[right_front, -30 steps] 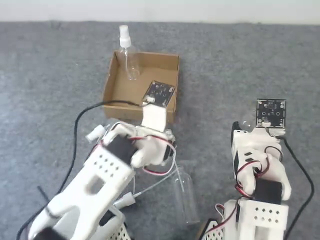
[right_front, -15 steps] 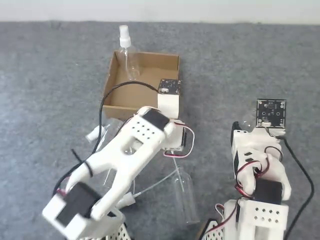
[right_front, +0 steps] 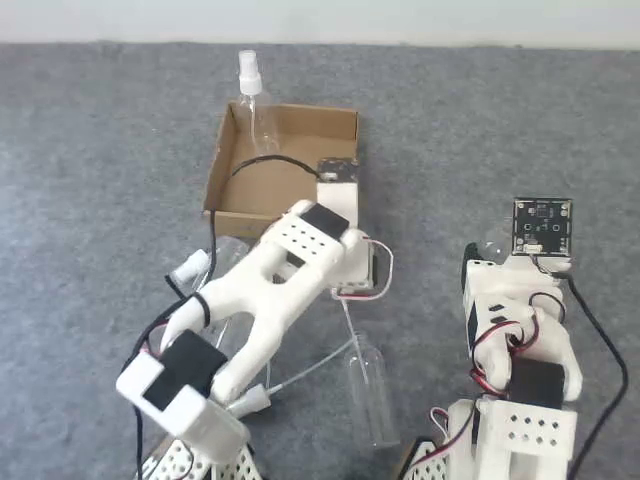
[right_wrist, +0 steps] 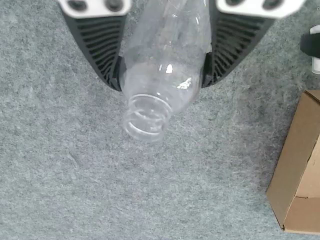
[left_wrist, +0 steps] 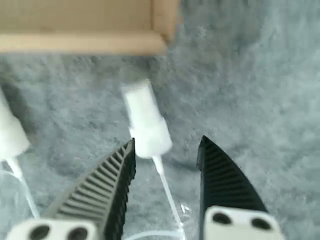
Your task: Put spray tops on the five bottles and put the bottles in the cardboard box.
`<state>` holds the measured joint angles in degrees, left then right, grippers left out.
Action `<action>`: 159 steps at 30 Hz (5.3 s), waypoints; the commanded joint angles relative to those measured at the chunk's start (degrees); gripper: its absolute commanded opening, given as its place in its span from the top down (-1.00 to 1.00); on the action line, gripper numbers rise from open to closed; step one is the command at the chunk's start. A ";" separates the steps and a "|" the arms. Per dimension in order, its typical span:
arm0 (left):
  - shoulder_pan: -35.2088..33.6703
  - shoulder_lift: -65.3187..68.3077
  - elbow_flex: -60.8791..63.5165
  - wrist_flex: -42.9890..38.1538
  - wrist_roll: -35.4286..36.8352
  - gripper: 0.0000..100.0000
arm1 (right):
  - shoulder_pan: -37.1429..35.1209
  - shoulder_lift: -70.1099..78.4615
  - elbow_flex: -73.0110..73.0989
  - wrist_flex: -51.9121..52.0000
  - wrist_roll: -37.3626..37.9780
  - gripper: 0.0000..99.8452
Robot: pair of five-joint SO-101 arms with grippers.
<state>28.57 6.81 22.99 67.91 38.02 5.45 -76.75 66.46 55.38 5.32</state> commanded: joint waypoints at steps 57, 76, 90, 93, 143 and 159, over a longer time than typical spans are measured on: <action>-2.81 13.01 -13.67 2.37 -1.85 0.98 | 0.66 -1.36 -0.62 -1.36 -0.18 0.98; -2.90 -11.34 -1.98 2.37 -1.93 0.98 | 0.57 -1.36 -0.62 -1.36 -0.09 0.98; -10.55 -31.47 5.93 -1.32 -1.93 0.98 | 0.57 -1.36 -0.62 -1.36 -0.44 0.98; -11.96 -36.75 7.78 -1.32 -1.93 0.98 | 0.48 -1.36 -0.62 -1.36 -0.44 0.98; -22.07 -75.34 37.67 -25.05 -4.75 0.98 | -11.03 -1.45 -0.09 -0.92 -4.13 0.99; -22.07 -92.57 48.22 -30.07 -4.66 0.98 | -11.03 -1.45 -0.09 -0.92 -4.13 0.99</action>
<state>6.77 -81.01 69.58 41.71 34.07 -5.27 -76.75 67.08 55.38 1.71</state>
